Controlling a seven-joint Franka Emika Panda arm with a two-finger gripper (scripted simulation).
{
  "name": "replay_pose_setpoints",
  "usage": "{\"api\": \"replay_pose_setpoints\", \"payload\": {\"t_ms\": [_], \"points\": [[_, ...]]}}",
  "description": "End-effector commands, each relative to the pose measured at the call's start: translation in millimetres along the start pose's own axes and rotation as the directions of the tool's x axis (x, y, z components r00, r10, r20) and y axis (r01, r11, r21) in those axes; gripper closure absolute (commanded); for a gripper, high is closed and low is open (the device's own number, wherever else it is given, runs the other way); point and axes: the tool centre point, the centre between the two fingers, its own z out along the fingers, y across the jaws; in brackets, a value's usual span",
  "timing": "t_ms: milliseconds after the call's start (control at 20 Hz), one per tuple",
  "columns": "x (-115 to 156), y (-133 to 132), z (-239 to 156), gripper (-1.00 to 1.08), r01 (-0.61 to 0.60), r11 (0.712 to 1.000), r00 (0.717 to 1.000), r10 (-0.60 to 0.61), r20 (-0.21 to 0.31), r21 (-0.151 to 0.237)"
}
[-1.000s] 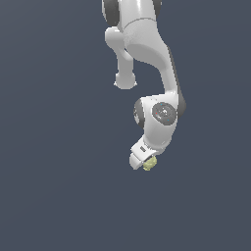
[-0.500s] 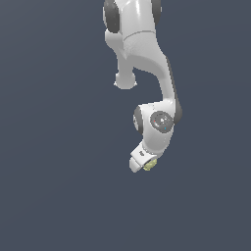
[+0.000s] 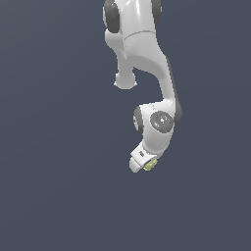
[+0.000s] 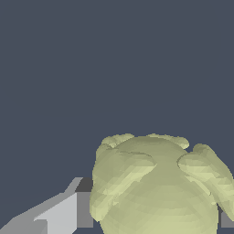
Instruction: Pick up the object and move it to a goal position.
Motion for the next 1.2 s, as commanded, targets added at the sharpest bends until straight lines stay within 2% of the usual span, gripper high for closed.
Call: {"api": "replay_pose_setpoints", "payload": {"t_ms": [0, 600, 1150], "points": [[0.0, 0.0, -0.2, 1.08, 0.000, 1.000, 1.000, 0.000, 0.000, 0.000], [-17.8, -4.1, -11.2, 1.08, 0.000, 1.000, 1.000, 0.000, 0.000, 0.000], [-70.5, -15.9, -43.8, 1.08, -0.001, 1.000, 1.000, 0.001, 0.000, -0.001]]}}
